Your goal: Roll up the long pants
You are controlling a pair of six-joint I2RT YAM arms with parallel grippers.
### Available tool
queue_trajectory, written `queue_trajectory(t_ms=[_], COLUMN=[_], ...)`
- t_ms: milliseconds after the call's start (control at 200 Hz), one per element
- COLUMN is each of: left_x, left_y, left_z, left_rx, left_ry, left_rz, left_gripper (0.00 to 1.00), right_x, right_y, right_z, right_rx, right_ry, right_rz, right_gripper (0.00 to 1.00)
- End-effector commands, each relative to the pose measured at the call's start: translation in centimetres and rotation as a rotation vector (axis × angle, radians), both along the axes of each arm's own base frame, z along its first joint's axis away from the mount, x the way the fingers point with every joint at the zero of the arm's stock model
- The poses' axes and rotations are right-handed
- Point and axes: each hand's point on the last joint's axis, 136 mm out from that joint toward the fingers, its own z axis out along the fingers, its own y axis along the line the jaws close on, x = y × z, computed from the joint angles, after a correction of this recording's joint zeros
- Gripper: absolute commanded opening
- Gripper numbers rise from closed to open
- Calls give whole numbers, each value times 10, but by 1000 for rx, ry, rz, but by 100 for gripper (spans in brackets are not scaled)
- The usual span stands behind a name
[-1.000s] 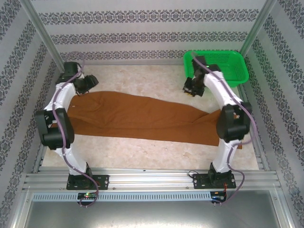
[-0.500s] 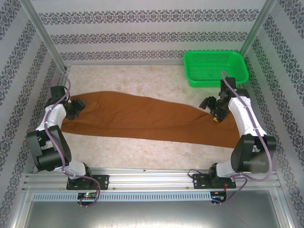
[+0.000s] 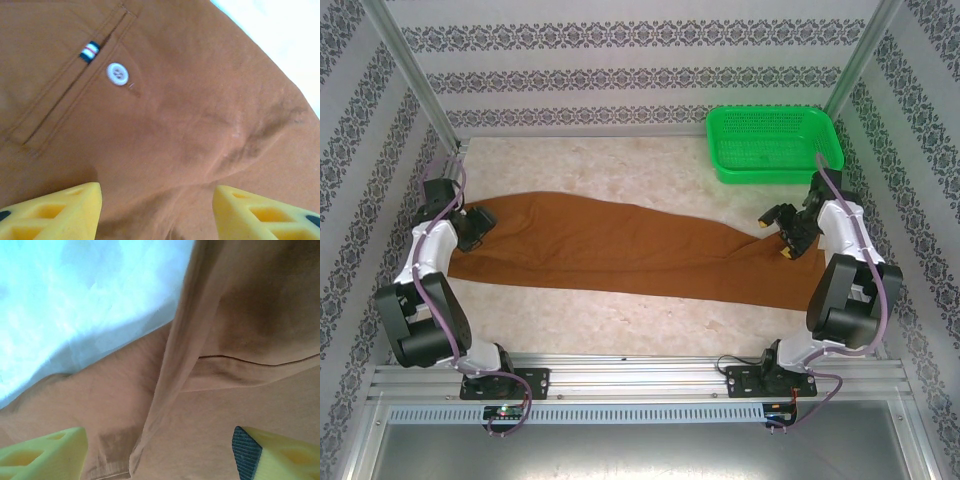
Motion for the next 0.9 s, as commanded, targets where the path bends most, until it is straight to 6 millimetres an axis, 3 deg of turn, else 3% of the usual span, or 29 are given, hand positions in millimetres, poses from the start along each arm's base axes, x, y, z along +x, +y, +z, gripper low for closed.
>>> queue_trajectory(t_ms=[0,140,315,580,799,834,874,899], left_x=[-20,-37,-49,-29,-11,-8,-3,-1], left_y=[10,14,21,24,33,34,35,35], left_z=[31,34,23,-12,-29,-31,-30,-29], left_rx=[78,97,71,-28,-27,-29,-33,-37], left_ry=[-9,-14,-69,-72,-37,-31,-34,-38], left_rz=[28,71,183,228,209,204,195,189], left_gripper=[62,64,66,65,61,55,41,34], right_x=[9,14,16,15,12,13,15,16], right_y=[1,1,4,3,-3,-3,-3,-5], right_z=[4,0,-13,-14,-16,-17,-17,-18], right_rx=[34,46,73,67,55,57,64,65], right_ry=[-21,-26,-7,-10,-11,-10,-18,-18], right_rz=[1,7,17,14,-5,-5,0,-3], right_gripper=[78,78,78,78,75,66,35,20])
